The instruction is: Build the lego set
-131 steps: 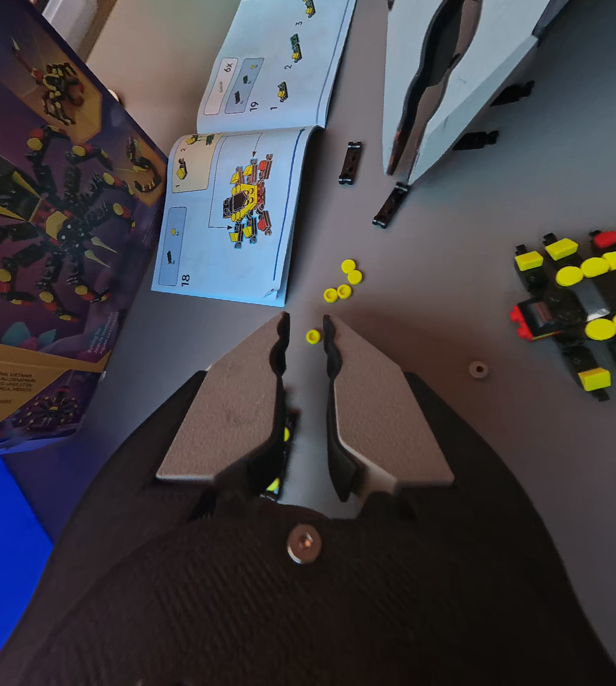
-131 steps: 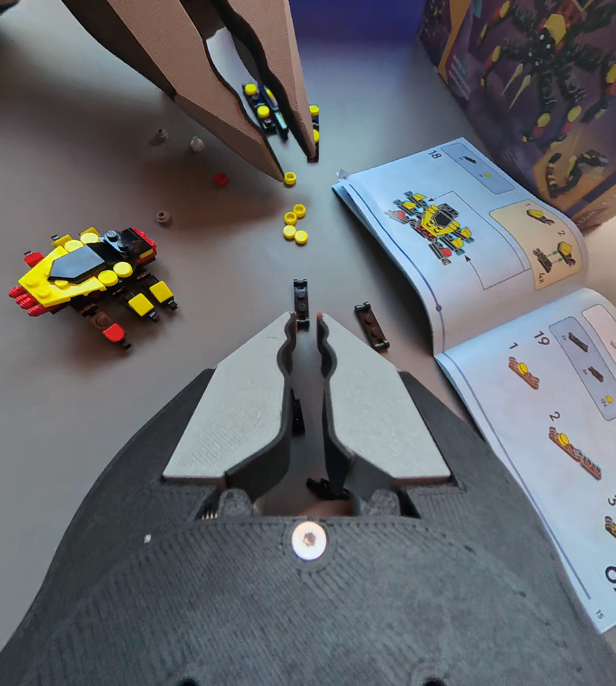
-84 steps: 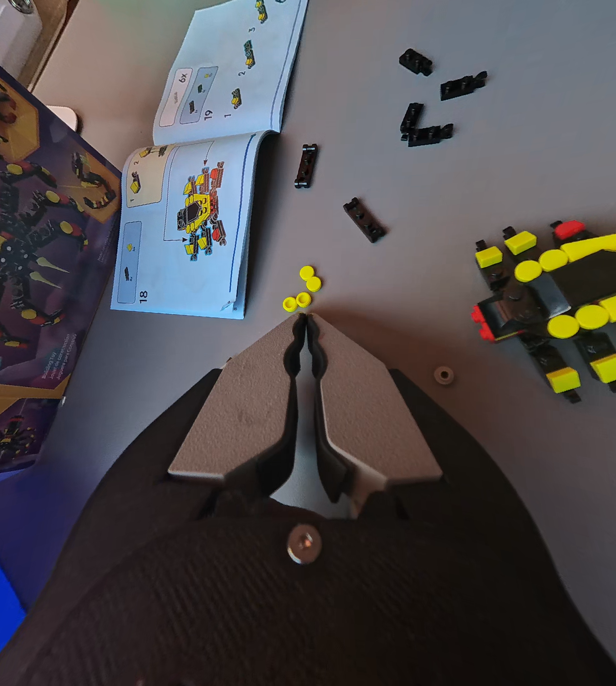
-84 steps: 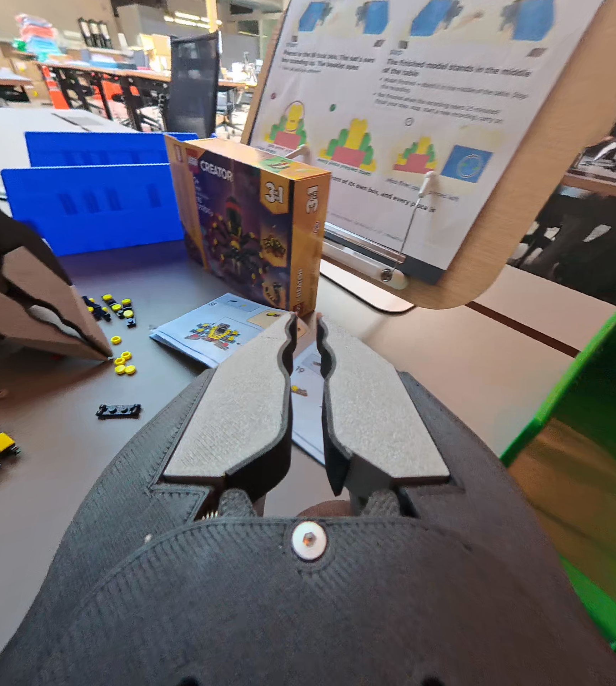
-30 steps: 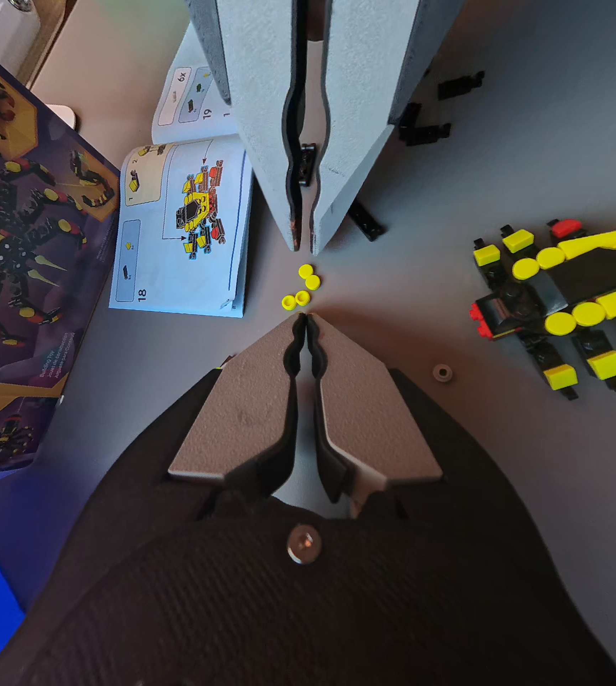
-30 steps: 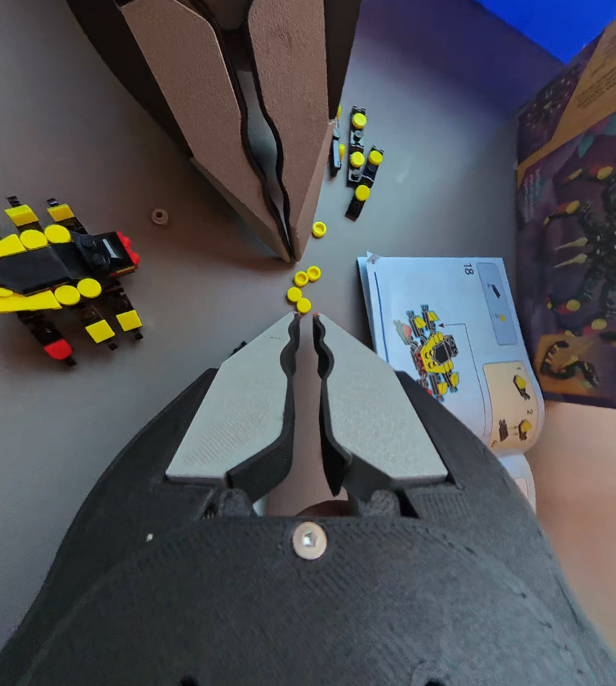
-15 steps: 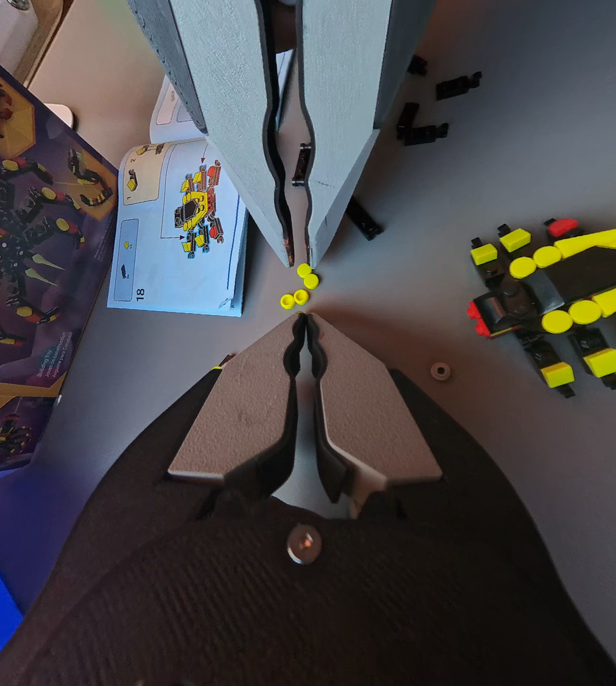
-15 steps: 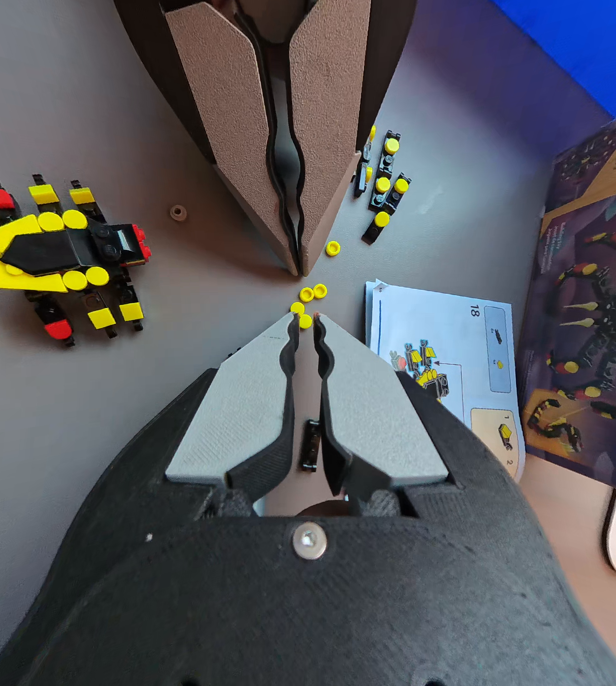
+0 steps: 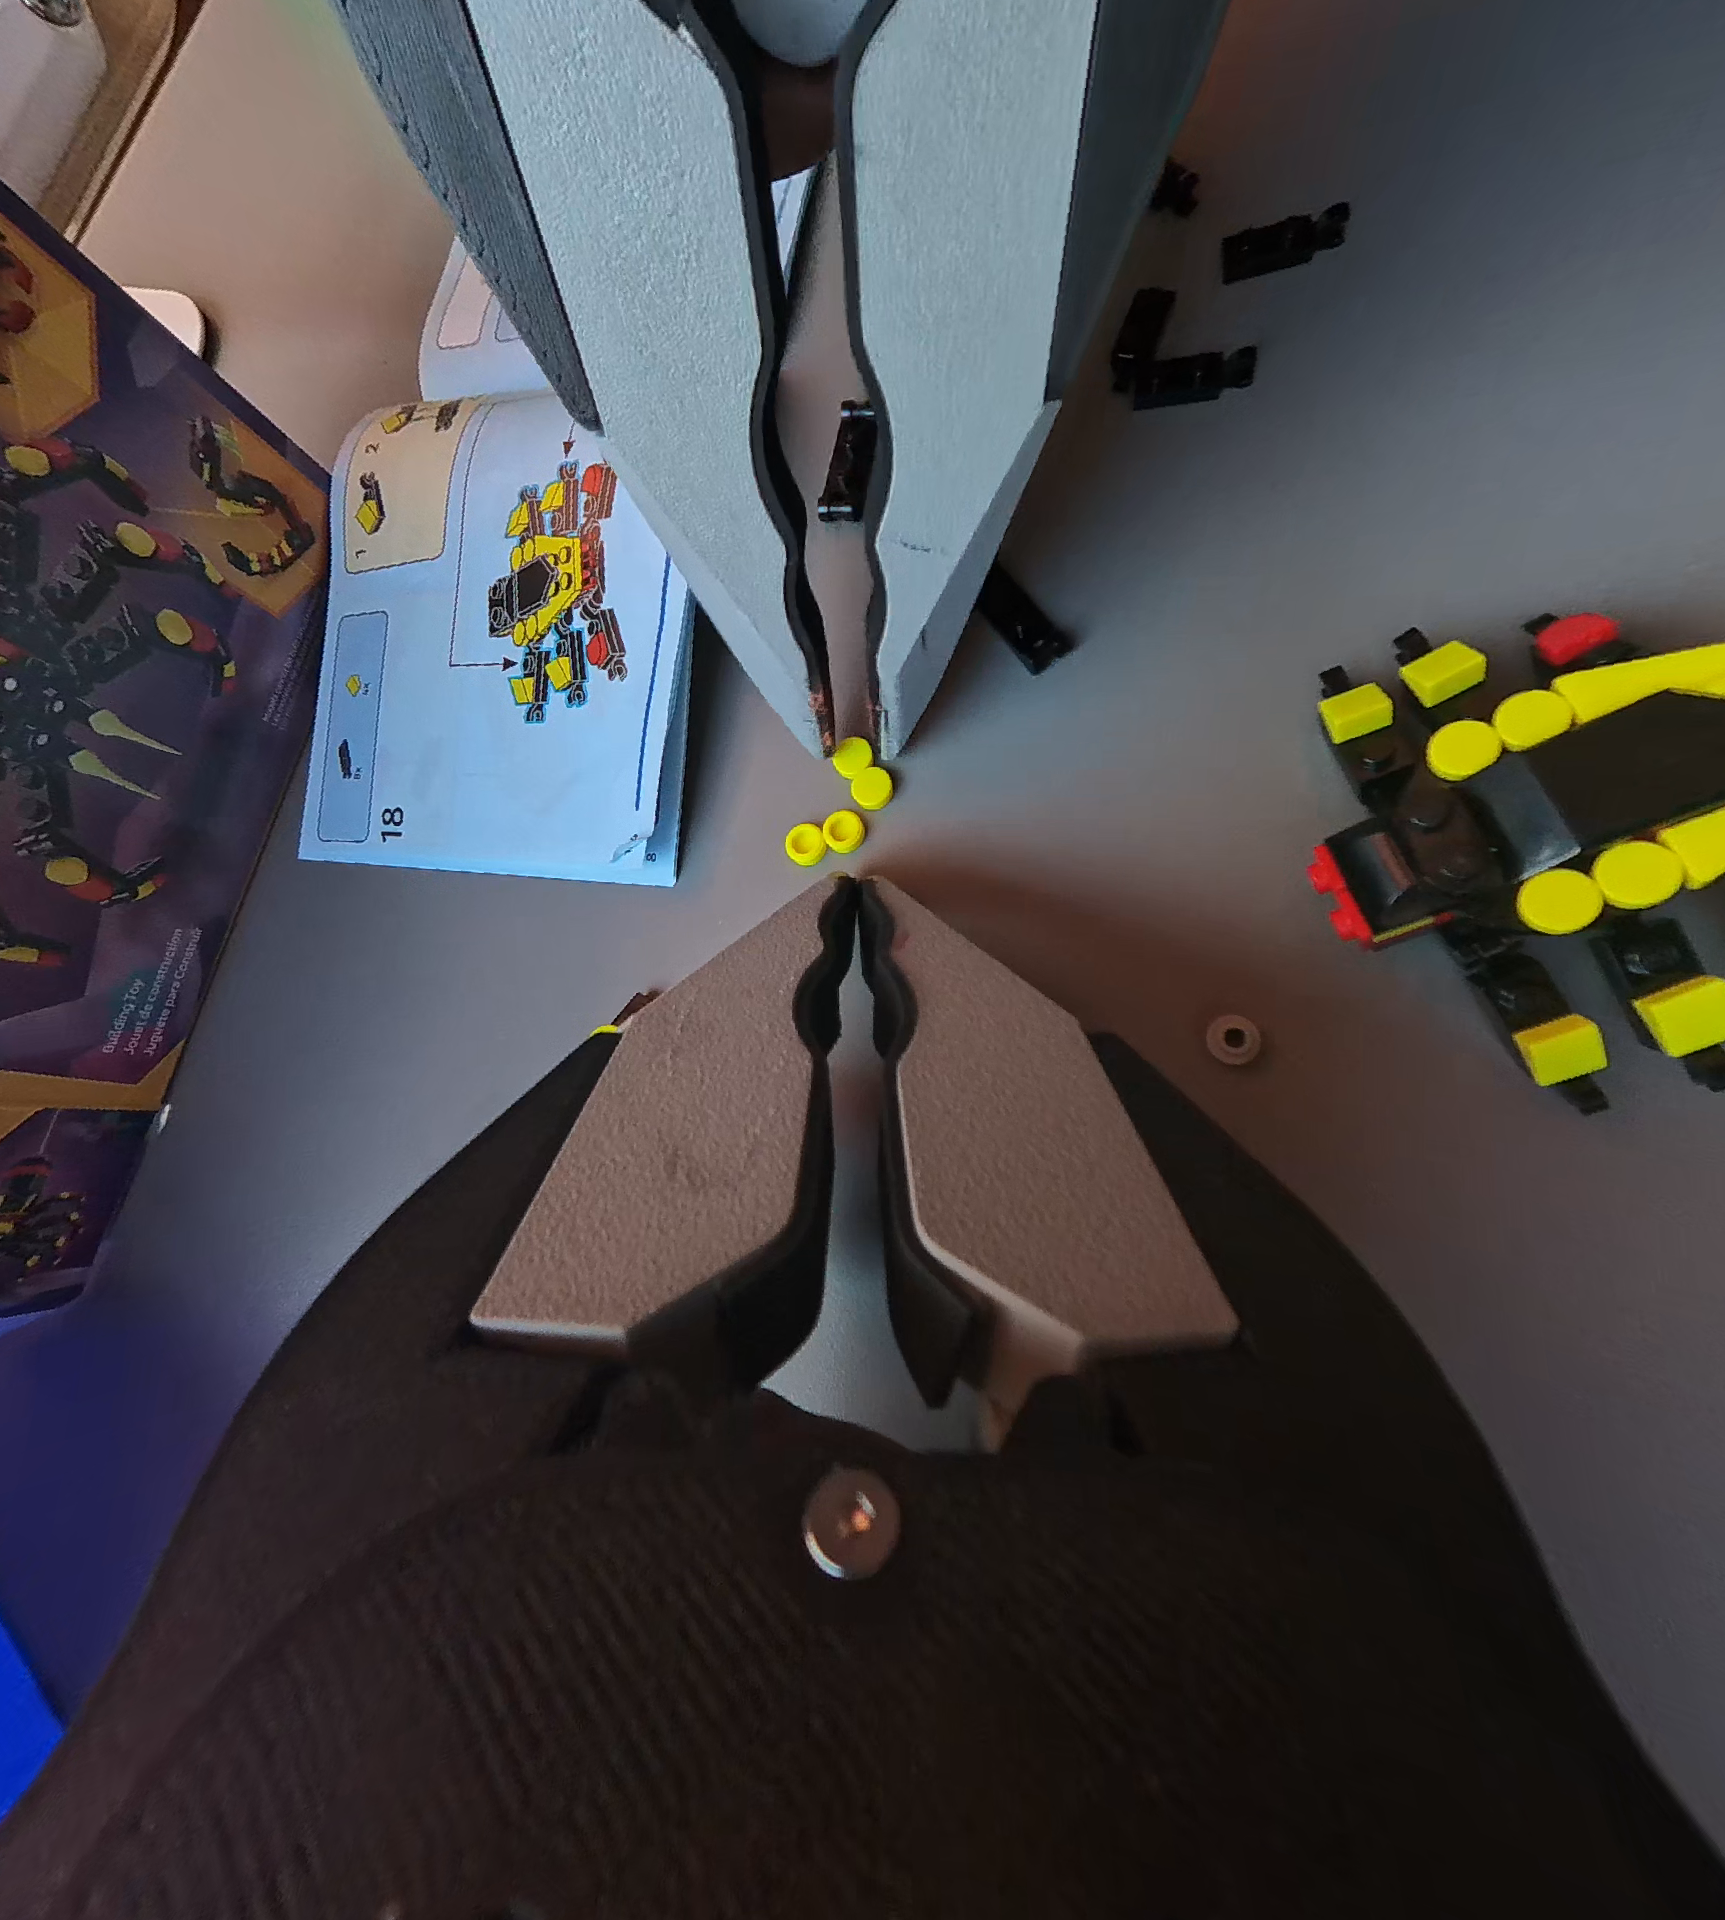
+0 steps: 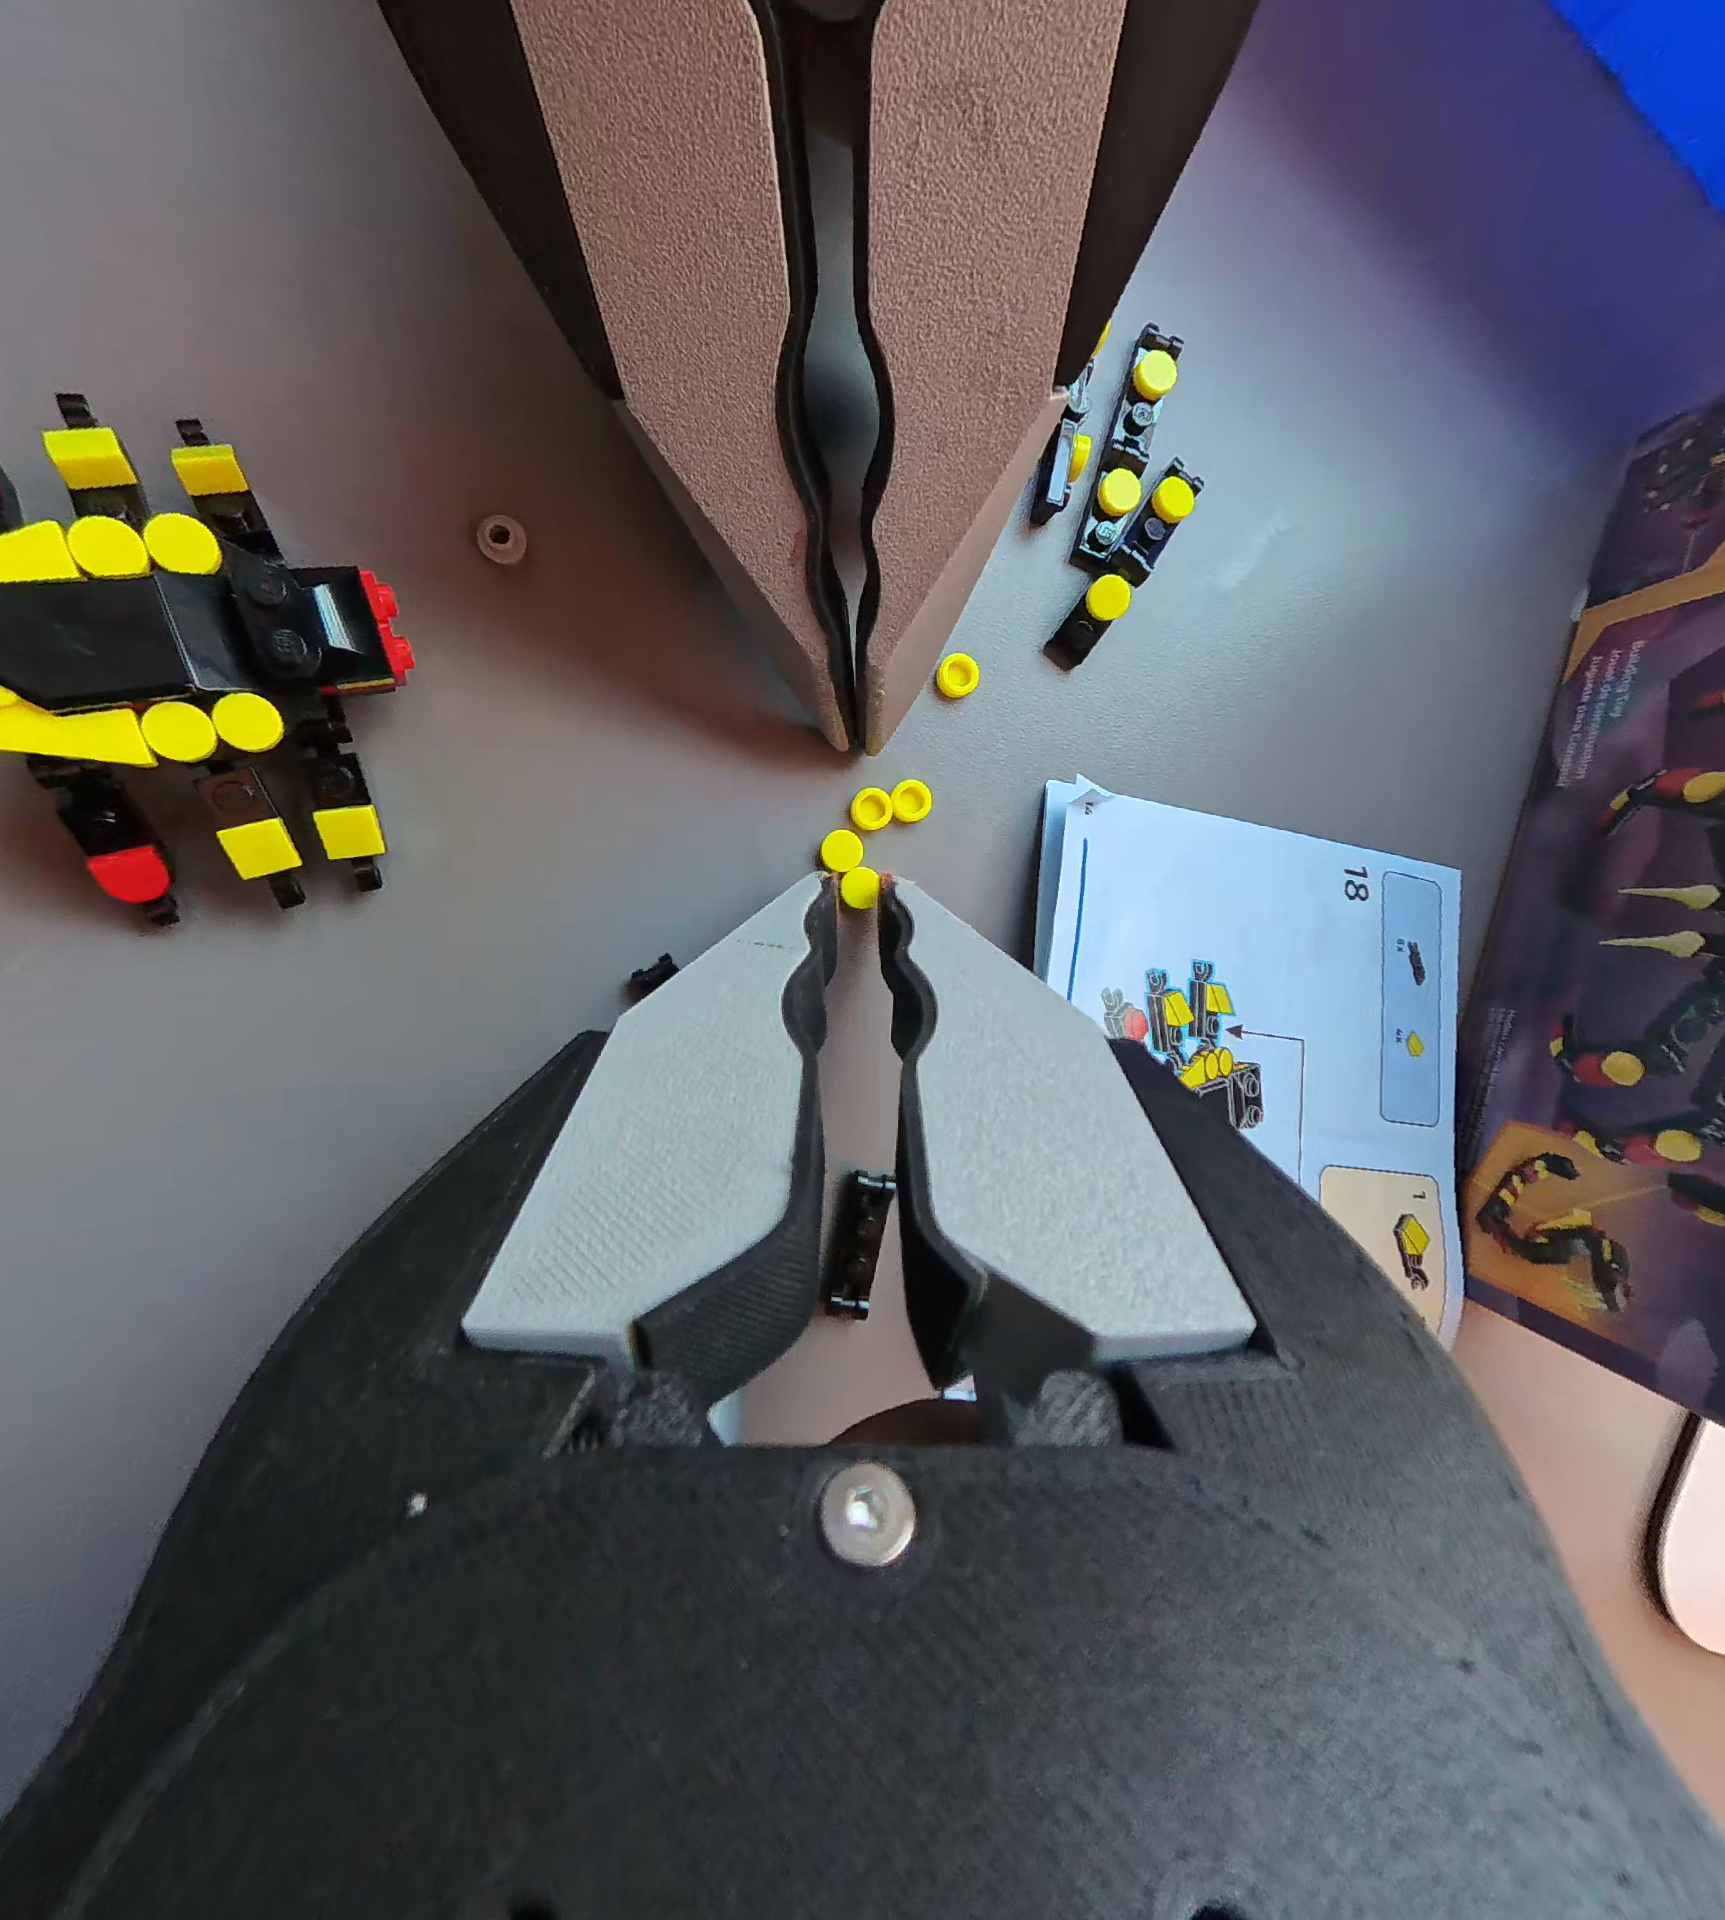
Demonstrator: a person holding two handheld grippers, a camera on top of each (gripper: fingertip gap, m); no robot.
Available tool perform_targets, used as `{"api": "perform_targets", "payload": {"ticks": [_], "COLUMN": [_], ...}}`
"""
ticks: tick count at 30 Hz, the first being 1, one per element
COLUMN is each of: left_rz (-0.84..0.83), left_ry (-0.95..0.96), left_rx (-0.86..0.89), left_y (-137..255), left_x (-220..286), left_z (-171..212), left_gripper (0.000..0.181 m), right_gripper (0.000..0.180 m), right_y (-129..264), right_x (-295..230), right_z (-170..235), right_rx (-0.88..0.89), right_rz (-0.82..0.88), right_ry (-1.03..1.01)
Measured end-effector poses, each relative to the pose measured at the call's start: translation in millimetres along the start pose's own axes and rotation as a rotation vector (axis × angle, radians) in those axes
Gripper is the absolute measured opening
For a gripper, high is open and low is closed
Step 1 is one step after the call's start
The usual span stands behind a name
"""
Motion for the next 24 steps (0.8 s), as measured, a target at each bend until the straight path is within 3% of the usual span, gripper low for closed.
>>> {"api": "perform_targets", "payload": {"ticks": [16, 22, 24], "left_rz": [0.003, 0.017, 0.067], "left_ry": [0.003, 0.0, 0.01], "left_rx": [0.0, 0.002, 0.027], "left_y": [0.1, 0.0, 1.7], "left_x": [-0.1, 1.9, 9.6], "left_z": [0.1, -1.5, -7.7], "left_gripper": [0.0, 0.0, 0.01], "right_gripper": [0.005, 0.005, 0.005], "right_y": [-1.8, 16.7, 26.1], "right_x": [-0.7, -8.2, -14.6], "right_z": [-0.7, 2.5, 5.8], "right_rx": [0.007, 0.061, 0.099], "right_rz": [-0.016, 0.029, 0.056], "right_ry": [0.002, -0.031, -0.048]}}
Point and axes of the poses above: each gripper's, where its closed fingertips meet, y back along the fingers, z out of its underside, x = y × z across the jaws, the point moved 1 cm from there along y, back along the fingers, and after that the axes turned 11 degrees about -z, right-handed, at the moved point
